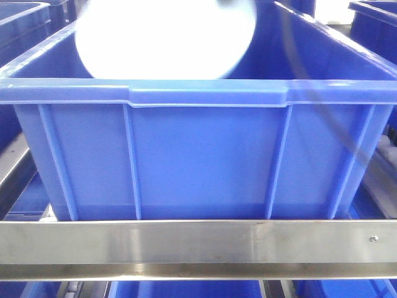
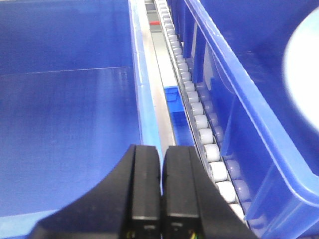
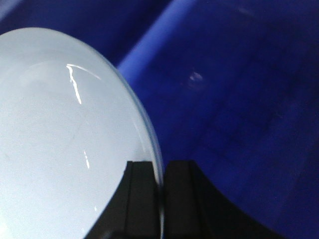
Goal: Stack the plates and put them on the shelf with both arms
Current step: 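Lower the plate stack into the blue bin and release the right gripper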
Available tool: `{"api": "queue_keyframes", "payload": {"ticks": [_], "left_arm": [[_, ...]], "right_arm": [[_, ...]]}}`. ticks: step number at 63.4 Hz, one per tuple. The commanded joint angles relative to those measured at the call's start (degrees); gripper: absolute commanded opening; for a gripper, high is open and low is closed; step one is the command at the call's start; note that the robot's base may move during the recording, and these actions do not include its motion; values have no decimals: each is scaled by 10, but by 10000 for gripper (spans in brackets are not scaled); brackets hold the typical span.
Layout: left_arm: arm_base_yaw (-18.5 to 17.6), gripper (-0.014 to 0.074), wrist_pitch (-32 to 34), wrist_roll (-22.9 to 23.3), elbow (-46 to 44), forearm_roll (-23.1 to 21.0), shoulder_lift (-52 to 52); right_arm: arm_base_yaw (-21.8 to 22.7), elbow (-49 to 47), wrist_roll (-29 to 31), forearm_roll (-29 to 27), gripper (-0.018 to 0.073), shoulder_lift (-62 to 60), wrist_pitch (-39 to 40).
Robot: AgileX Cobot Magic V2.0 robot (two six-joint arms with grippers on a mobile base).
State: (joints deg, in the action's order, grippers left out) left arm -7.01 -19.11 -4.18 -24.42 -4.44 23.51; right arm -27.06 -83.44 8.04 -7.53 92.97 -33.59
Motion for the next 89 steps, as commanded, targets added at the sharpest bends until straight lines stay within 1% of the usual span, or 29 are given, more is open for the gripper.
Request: {"api": "queue_keyframes", "payload": {"ticks": [1, 17, 28, 36, 42, 51, 55, 59, 73, 77, 80, 85, 89], "left_arm": [[2, 84, 48, 0, -15, -3, 3], [2, 84, 48, 0, -15, -3, 3], [2, 84, 48, 0, -15, -3, 3], [2, 84, 48, 0, -15, -3, 3], [2, 84, 48, 0, -15, -3, 3], [2, 84, 48, 0, -15, -3, 3], [2, 84, 48, 0, -15, -3, 3], [2, 84, 48, 0, -15, -3, 3], [2, 84, 48, 0, -15, -3, 3], [2, 84, 48, 0, -15, -3, 3], [2, 84, 48, 0, -15, -3, 3], [2, 84, 48, 0, -15, -3, 3], [2, 84, 48, 0, -15, -3, 3]], "right_arm": [[17, -37, 4, 2, 57, 4, 45], [48, -42, 4, 2, 57, 65, 59], [49, -42, 4, 2, 60, 96, 61], [49, -42, 4, 2, 67, 105, 48], [49, -42, 4, 2, 157, 105, 37], [49, -44, 4, 2, 375, 105, 26], [49, -48, 4, 2, 433, 105, 17], [49, -53, 4, 2, 459, 104, 5], [49, -75, 4, 2, 454, 78, -17], [49, -75, 4, 2, 433, 59, -17], [49, -75, 4, 2, 397, 44, -17], [49, -64, 4, 2, 305, 10, -13], [49, -44, 4, 2, 202, -21, -2]]}}
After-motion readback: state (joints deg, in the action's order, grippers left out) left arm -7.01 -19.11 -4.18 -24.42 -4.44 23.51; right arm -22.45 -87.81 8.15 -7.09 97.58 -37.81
